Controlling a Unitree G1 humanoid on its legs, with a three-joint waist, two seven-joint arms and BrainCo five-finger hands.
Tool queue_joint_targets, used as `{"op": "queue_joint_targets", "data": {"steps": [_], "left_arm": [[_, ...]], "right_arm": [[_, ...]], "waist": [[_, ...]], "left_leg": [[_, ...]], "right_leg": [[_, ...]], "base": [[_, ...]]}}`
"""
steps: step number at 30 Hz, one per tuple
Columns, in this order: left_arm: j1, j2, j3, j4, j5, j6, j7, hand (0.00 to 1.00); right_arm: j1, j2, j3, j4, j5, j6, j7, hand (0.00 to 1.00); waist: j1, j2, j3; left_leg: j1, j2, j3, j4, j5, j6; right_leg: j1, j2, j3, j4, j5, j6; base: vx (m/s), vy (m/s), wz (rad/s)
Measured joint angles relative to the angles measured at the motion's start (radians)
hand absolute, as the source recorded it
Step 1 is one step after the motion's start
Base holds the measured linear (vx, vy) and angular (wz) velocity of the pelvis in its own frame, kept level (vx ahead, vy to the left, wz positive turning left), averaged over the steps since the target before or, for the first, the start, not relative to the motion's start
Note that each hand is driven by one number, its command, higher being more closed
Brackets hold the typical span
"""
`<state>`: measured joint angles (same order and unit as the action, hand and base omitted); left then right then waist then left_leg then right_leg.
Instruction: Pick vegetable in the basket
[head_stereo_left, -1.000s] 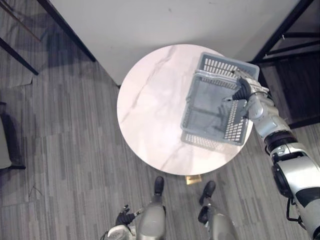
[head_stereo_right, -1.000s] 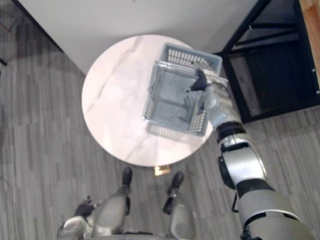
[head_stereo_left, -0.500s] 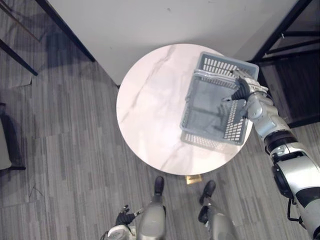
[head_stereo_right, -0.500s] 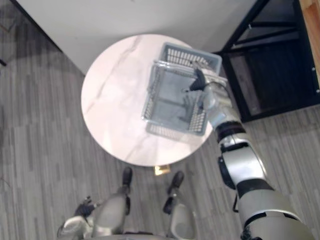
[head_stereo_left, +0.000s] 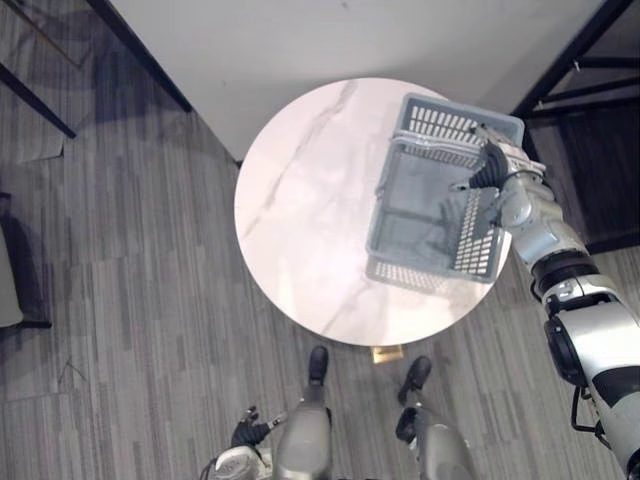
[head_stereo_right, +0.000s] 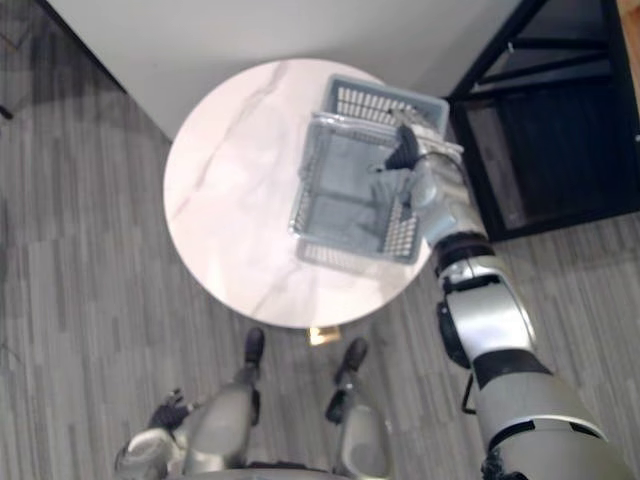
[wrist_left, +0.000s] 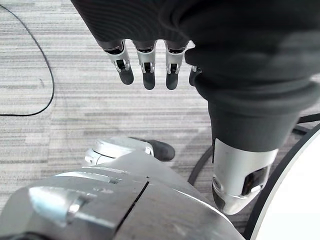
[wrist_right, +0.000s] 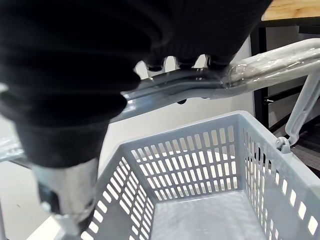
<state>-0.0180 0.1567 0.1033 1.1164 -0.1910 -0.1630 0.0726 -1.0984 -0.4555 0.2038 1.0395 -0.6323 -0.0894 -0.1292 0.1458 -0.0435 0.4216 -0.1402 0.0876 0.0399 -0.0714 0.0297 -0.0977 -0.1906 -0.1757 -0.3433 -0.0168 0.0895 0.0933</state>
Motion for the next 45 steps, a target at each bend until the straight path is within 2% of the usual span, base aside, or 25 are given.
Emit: {"op": "queue_joint_targets", "data": {"steps": [4,5,20,25,31,35,38,41,43,45], "left_arm": [[-0.016,0.004,0.0,0.002,-0.001,0.0,0.0,0.0],[-0.02,0.005,0.0,0.004,-0.001,0.0,0.0,0.0],[-0.031,0.004,-0.001,0.009,-0.001,0.0,0.001,0.0],[-0.036,0.002,-0.001,0.009,0.0,0.002,0.001,0.0],[-0.036,0.001,0.0,0.009,0.018,0.022,-0.001,0.0],[-0.037,0.0,0.01,0.007,0.046,0.033,-0.005,0.0],[-0.036,0.003,0.039,0.003,0.059,0.044,-0.01,0.0],[-0.026,0.004,0.062,-0.001,0.088,0.052,-0.013,0.0],[-0.024,0.003,0.071,-0.001,0.092,0.057,-0.019,0.0],[-0.013,0.002,0.08,-0.001,0.101,0.057,-0.023,0.0]], "right_arm": [[-0.02,-0.008,0.0,0.011,0.0,0.004,-0.016,0.0],[-0.023,-0.012,0.0,0.011,0.0,0.005,-0.02,1.0],[-0.038,-0.02,0.001,0.037,-0.005,0.018,-0.027,1.0],[0.0,-0.014,-0.021,0.034,-0.035,0.023,-0.019,1.0],[0.063,0.001,0.007,-0.01,-0.036,0.023,0.012,1.0],[0.14,0.01,0.078,-0.116,-0.037,0.016,0.044,1.0],[0.227,0.021,0.14,-0.227,-0.037,0.011,0.08,1.0],[0.353,0.037,0.206,-0.332,-0.035,0.007,0.123,1.0],[0.468,0.042,0.232,-0.419,-0.033,-0.017,0.142,1.0],[0.531,0.041,0.238,-0.484,-0.024,-0.029,0.161,1.0]], "waist": [[0.0,0.0,0.0],[0.0,0.003,0.002],[0.003,0.006,0.002],[0.026,0.008,0.002],[0.031,0.009,0.002],[0.023,0.0,-0.007],[0.015,-0.018,-0.022],[-0.007,-0.037,-0.087],[-0.013,-0.049,-0.127],[-0.038,-0.053,-0.153]], "left_leg": [[-0.023,0.001,-0.01,0.006,0.003,0.001],[-0.027,0.001,-0.015,0.006,0.005,0.001],[-0.066,0.002,-0.051,0.035,0.007,0.0],[-0.059,0.001,-0.051,0.038,0.008,-0.001],[-0.012,0.002,-0.045,0.019,0.011,-0.005],[0.026,0.004,-0.017,0.004,0.011,-0.005],[0.057,0.004,0.014,0.0,0.009,-0.006],[0.069,0.004,0.037,-0.004,0.007,-0.009],[0.093,0.005,0.063,-0.005,-0.003,-0.012],[0.095,0.005,0.068,-0.005,-0.007,-0.01]], "right_leg": [[-0.017,0.0,-0.002,0.004,0.0,0.0],[-0.018,0.0,-0.004,0.004,0.0,0.0],[-0.03,0.001,-0.006,0.007,0.0,0.0],[-0.023,0.001,-0.006,0.011,-0.001,-0.001],[0.011,0.001,0.0,0.012,-0.002,-0.002],[0.024,0.004,0.026,0.013,-0.001,-0.001],[0.037,0.005,0.054,0.012,-0.001,-0.001],[0.038,0.005,0.073,0.009,0.0,0.0],[0.042,0.008,0.105,0.007,0.002,0.003],[0.043,0.009,0.112,0.002,0.006,0.009]], "base": [[0.01,-0.003,0.06],[-0.01,-0.006,0.12],[0.0,-0.003,0.04],[0.0,0.0,0.0],[0.0,0.001,-0.02],[0.01,0.004,-0.17],[0.04,0.002,-0.26],[0.04,0.003,-0.18],[0.03,-0.004,-0.39],[0.0,-0.005,-0.19]]}}
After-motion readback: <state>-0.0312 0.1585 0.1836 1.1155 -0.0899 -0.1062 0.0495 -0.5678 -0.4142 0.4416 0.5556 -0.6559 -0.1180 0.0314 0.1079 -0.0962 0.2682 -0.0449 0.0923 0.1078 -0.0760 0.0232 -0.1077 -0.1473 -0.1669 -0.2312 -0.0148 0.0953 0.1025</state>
